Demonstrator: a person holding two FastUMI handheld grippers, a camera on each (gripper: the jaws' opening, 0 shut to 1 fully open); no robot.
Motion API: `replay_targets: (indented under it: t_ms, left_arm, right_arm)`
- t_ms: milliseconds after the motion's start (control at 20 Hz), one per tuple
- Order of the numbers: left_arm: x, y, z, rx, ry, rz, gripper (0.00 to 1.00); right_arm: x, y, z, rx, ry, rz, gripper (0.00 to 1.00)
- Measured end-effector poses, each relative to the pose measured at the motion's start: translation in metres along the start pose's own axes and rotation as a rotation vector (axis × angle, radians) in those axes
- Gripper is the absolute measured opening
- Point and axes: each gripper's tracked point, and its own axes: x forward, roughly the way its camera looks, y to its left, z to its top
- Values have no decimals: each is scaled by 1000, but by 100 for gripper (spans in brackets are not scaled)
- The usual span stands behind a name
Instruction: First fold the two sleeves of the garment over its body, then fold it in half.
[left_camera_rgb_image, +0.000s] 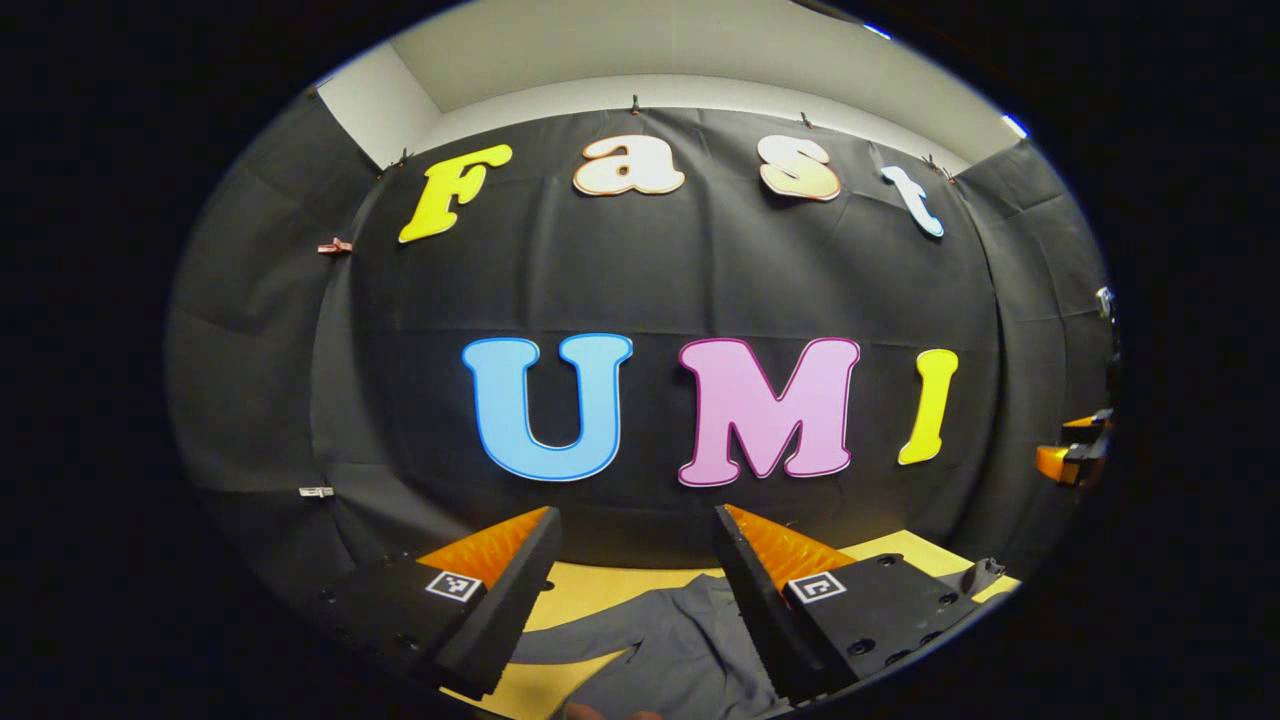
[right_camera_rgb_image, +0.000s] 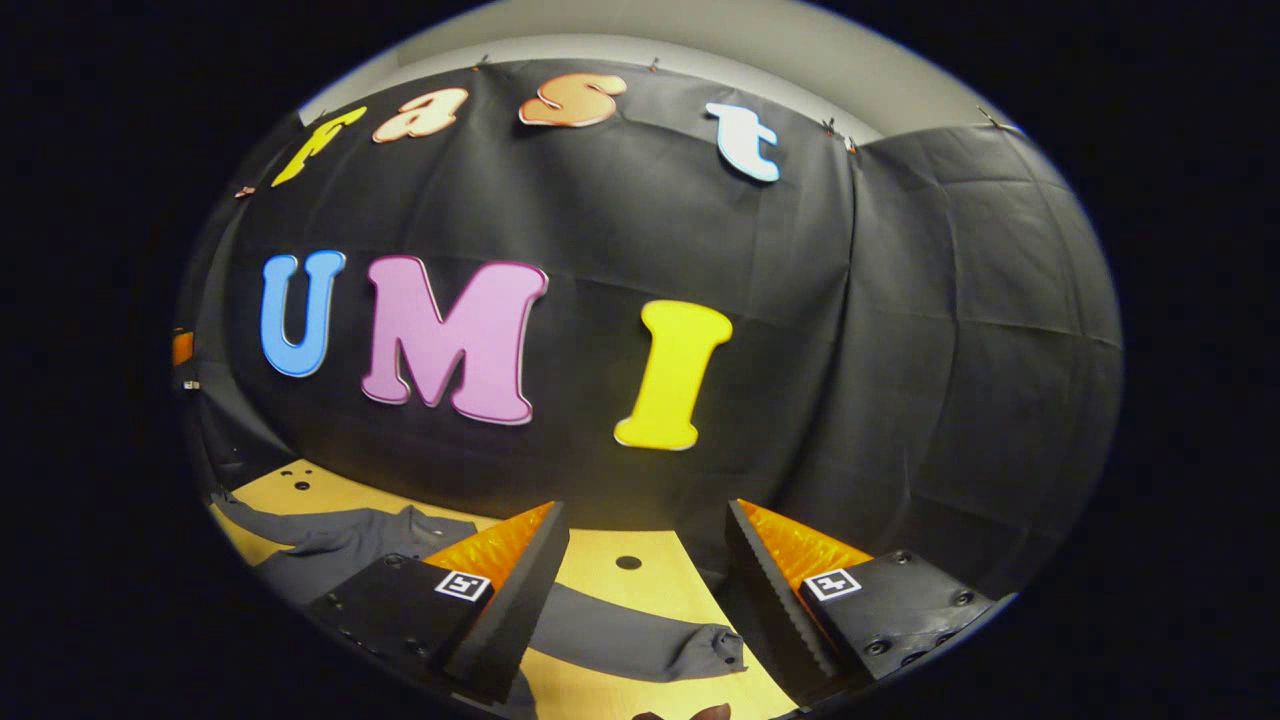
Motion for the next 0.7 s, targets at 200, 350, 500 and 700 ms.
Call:
replay_targets:
  t_ms: [200,350,500,700]
  left_arm:
    - [11,-26,3,-8,6,20,95]
    - [19,-43,-1,-2,24,31,95]
    - [24,-54,-12,10,58,59,95]
    - [24,-60,-19,79,88,90,95]
  right_arm:
    - [42,-38,-59,21,94,-11,98]
    - [67,-62,-116,50,184,-22,98]
    - [85,-84,-173,33,279,-25,98]
    - [104,-101,-250,51,423,-29,98]
